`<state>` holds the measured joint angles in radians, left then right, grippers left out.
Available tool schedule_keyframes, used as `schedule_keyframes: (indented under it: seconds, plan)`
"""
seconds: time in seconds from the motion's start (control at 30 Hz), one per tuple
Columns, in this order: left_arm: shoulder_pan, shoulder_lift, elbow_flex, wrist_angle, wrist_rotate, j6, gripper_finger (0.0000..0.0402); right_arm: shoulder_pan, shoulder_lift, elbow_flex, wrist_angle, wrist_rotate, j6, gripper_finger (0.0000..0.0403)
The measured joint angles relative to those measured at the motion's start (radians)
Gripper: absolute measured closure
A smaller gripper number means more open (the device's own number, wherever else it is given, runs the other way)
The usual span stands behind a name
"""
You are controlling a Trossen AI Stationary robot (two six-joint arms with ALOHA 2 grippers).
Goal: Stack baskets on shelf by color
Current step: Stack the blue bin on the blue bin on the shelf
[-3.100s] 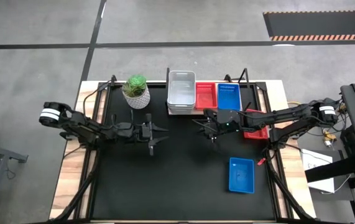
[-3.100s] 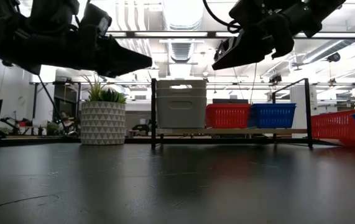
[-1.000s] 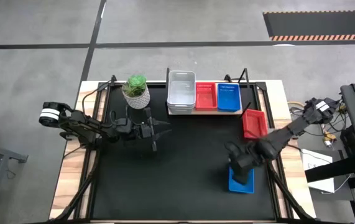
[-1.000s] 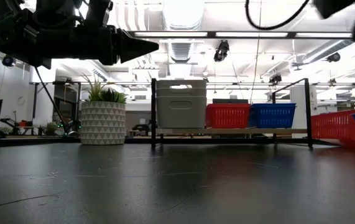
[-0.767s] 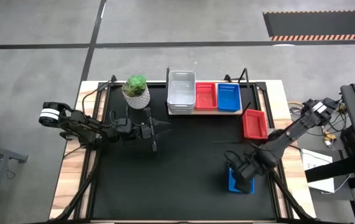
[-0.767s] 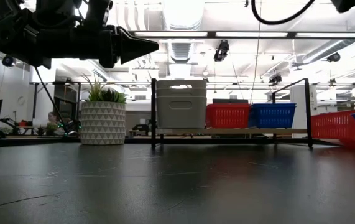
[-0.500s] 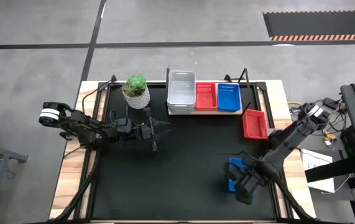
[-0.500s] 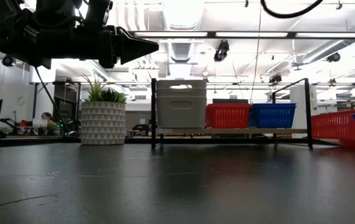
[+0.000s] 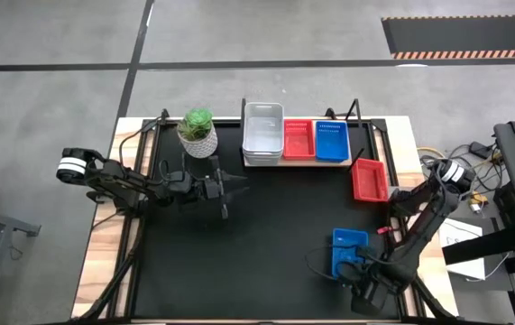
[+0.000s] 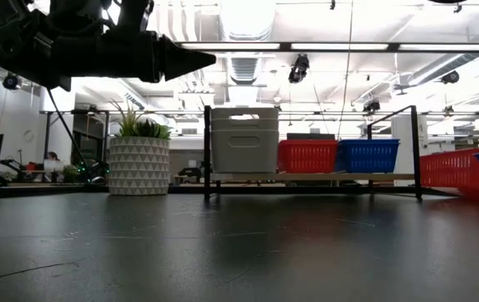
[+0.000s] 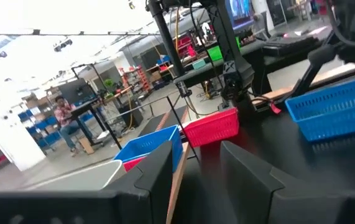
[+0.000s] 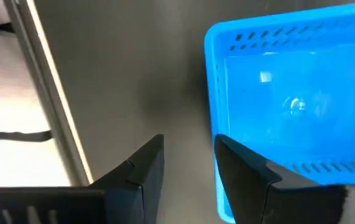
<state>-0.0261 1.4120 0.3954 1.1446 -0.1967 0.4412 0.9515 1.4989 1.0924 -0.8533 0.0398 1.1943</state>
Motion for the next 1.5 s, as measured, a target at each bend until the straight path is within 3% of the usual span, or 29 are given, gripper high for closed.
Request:
schedule_keyframes:
  seconds: [0.37,1.37,1.5]
  plan:
    - [-0.001,0.000,0.018,0.002,0.000,-0.147,0.0283,0.009,0.066,0.000,0.007,0.050,-0.094,0.0272]
    - [-0.003,0.000,0.034,0.000,0.000,-0.151,0.0283,0.011,0.016,0.000,0.048,0.151,-0.049,0.0282]
    - [-0.003,-0.001,0.035,0.000,0.000,-0.150,0.0283,0.011,0.015,0.034,-0.016,0.226,-0.069,0.0282]
